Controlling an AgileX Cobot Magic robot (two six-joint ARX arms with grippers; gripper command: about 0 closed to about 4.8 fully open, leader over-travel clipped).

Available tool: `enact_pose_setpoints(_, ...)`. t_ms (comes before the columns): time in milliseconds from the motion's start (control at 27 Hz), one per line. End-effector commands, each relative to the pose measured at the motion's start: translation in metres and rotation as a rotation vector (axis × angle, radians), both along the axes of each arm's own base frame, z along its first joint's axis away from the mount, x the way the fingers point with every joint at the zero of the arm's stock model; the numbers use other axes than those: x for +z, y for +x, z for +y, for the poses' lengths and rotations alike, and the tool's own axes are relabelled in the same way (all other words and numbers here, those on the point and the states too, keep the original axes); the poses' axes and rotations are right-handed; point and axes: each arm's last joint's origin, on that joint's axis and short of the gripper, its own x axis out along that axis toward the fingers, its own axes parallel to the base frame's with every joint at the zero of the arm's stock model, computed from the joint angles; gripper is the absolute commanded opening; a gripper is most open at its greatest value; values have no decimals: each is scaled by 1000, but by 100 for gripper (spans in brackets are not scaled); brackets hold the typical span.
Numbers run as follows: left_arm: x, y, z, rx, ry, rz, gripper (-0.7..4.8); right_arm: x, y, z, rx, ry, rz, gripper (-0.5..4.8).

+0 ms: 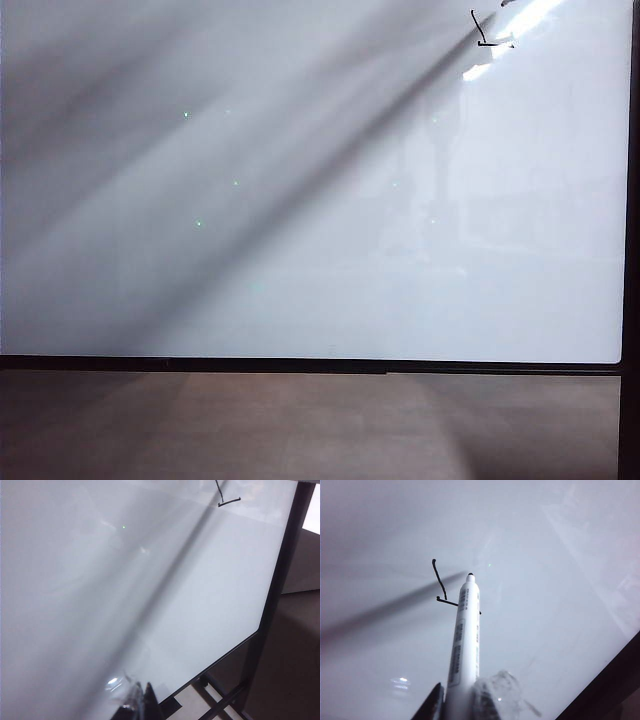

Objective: Reach to the right to find the marker pen, pick it up, and write the number 4 on the whiteboard.

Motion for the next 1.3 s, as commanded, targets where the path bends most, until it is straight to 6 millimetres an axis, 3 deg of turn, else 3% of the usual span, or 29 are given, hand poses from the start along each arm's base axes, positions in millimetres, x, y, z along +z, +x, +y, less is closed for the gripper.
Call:
enact_pose_setpoints(37,5,-2,1,-5,-12,-19,-5,4,0,0,0,4,-24,-2)
enact_pose_setpoints(1298,3,-2,1,-4,1,-4,-5,-11,18,1,-12,-8,34,-2)
